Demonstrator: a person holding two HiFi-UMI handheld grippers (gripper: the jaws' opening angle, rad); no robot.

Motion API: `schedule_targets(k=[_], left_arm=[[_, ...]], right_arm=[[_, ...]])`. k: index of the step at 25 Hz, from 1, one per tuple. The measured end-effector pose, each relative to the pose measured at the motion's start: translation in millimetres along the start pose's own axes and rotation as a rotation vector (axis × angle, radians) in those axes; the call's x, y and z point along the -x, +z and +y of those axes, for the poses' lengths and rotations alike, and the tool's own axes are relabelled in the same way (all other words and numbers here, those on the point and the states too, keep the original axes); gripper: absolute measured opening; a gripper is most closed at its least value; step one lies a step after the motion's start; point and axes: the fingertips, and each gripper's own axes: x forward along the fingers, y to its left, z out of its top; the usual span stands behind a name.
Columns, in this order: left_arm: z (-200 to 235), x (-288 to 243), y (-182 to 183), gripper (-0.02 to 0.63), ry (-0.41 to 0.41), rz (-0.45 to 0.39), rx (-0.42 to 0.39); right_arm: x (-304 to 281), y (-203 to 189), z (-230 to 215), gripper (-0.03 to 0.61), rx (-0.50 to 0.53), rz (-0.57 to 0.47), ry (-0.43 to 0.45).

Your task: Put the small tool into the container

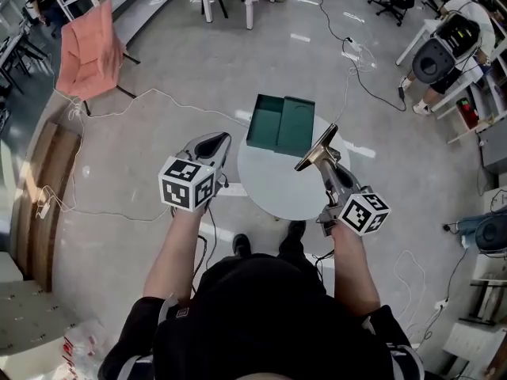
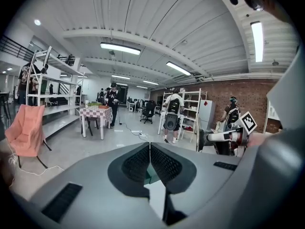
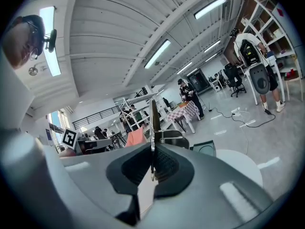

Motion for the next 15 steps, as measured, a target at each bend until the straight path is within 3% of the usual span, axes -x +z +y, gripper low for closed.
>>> schedule_targets(k=[10,15], left_arm=[[-46.8,-79.2,35.4,0.012,0.084,-0.03,-0.003],[-52.6,-100.7,40.2,0.012,0.128,-0.038,0.023]], right_arm=[[-0.1,38.2,-102.1,0.011,-0.001,0.067,0.076],[-12.8,42.1,-122.6,0.011,0.008,0.126,0.128]])
